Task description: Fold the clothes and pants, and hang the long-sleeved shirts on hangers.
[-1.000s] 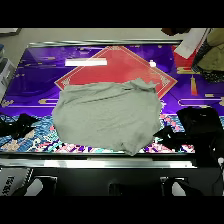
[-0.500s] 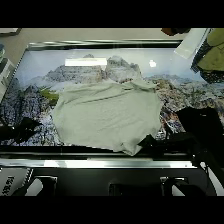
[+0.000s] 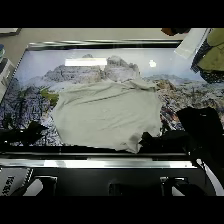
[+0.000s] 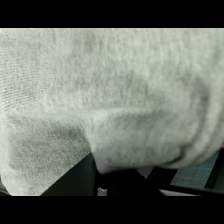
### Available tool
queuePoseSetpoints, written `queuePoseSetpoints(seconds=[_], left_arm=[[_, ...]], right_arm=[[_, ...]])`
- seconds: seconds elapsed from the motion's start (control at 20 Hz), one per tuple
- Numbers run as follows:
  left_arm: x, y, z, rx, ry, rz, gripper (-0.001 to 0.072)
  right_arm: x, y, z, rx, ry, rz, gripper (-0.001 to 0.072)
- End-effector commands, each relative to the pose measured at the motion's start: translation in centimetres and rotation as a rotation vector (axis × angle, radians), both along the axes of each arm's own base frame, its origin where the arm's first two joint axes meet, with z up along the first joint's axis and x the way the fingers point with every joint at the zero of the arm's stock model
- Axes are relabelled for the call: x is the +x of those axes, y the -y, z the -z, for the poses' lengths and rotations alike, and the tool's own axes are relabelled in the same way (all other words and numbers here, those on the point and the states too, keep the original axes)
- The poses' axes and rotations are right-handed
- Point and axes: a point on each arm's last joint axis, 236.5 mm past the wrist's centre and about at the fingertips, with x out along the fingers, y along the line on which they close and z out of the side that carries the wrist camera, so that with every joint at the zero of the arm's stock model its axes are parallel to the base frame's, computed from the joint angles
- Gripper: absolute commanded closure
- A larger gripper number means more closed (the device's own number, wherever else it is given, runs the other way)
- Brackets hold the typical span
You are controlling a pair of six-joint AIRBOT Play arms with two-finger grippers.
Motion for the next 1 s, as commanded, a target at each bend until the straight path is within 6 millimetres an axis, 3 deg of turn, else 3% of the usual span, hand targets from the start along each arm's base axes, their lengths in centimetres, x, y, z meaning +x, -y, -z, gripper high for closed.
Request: queuePoseSetpoints(seconds=[0.0,0.25,0.45,0.5,0.55,0.6,0.65,0.75,0.8,0.95], left_arm=[[1.1,1.1,1.9,0.022,0.015,0.038,0.019],[3.7,3.9,3.8,0.028,0.041,0.062,0.0191],[4.4,5.6,5.6,0.008,0.02,0.065,0.0206],[4.3,5.9,5.9,-0.004,0.009,0.062,0.0292],[4.3,6.0,5.9,-0.009,0.006,0.061,0.0512],[4.5,6.0,5.7,-0.007,0.015,0.063,0.0686],[5.0,6.0,5.0,-0.008,0.03,0.071,0.0691],[6.5,6.4,2.2,0.0,0.102,0.14,0.0692],[7.5,6.6,-0.3,0.01,0.162,0.184,0.0692],[10.3,6.6,-10.9,0.097,0.401,0.275,0.0692]], right_arm=[[1.7,-0.5,-1.7,0.019,0.039,-0.003,0.0679],[2.8,-1.0,-3.6,0.039,0.066,-0.03,0.0678],[3.4,-1.2,-4.6,0.049,0.085,-0.043,0.0678],[3.7,-1.2,-5.0,0.049,0.1,-0.043,0.0679],[4.1,-1.2,-5.5,0.046,0.12,-0.043,0.0679],[4.7,-1.1,-6.2,0.041,0.147,-0.045,0.0679],[5.5,-1.0,-7.2,0.031,0.184,-0.05,0.0679],[7.6,-0.6,-10.0,-0.002,0.29,-0.074,0.0679],[8.9,-0.3,-11.9,-0.027,0.358,-0.091,0.0679],[12.9,0.7,-21.0,-0.122,0.619,-0.151,0.0679]])
